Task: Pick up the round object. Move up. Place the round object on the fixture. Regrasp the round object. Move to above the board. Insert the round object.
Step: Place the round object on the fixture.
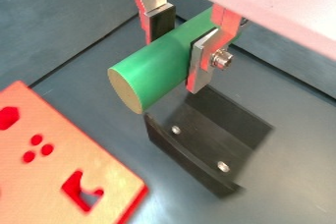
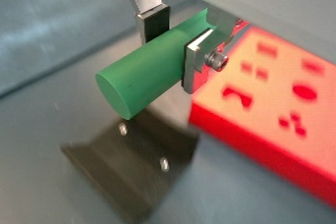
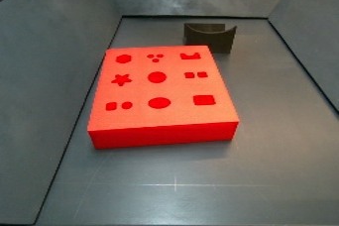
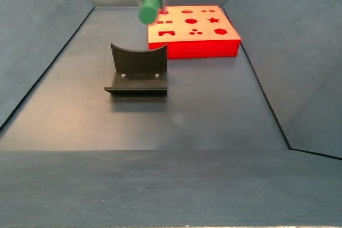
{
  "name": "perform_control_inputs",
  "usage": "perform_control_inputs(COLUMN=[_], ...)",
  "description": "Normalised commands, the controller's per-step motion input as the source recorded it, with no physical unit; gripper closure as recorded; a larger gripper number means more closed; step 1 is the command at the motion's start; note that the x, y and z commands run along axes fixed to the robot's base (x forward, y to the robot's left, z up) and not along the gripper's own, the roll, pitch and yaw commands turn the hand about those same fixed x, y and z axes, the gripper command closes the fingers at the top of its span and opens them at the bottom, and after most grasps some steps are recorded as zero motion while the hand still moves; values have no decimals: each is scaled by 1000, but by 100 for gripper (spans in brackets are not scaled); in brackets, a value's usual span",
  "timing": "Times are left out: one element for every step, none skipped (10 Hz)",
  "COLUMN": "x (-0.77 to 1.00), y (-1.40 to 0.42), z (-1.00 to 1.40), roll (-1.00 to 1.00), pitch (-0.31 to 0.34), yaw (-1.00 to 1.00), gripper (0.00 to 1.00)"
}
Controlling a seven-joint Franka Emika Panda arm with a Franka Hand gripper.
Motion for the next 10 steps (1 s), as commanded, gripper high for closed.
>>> perform_control_inputs(x=[384, 307, 177, 76, 34, 37, 61, 68, 78, 70], y=[109, 93, 65, 57, 46, 41, 39, 43, 48, 35], z=[160, 60, 31, 44, 20, 5, -6, -10, -15, -5], roll=[-1000, -1000, -1000, -1000, -1000, -1000, -746, -630, -404, -266], pitch=[-5, 3, 36, 66, 74, 83, 112, 119, 120, 107], yaw=[112, 106, 90, 77, 53, 37, -15, -32, -63, -81], gripper=[100, 100, 100, 100, 100, 100, 100, 100, 100, 100])
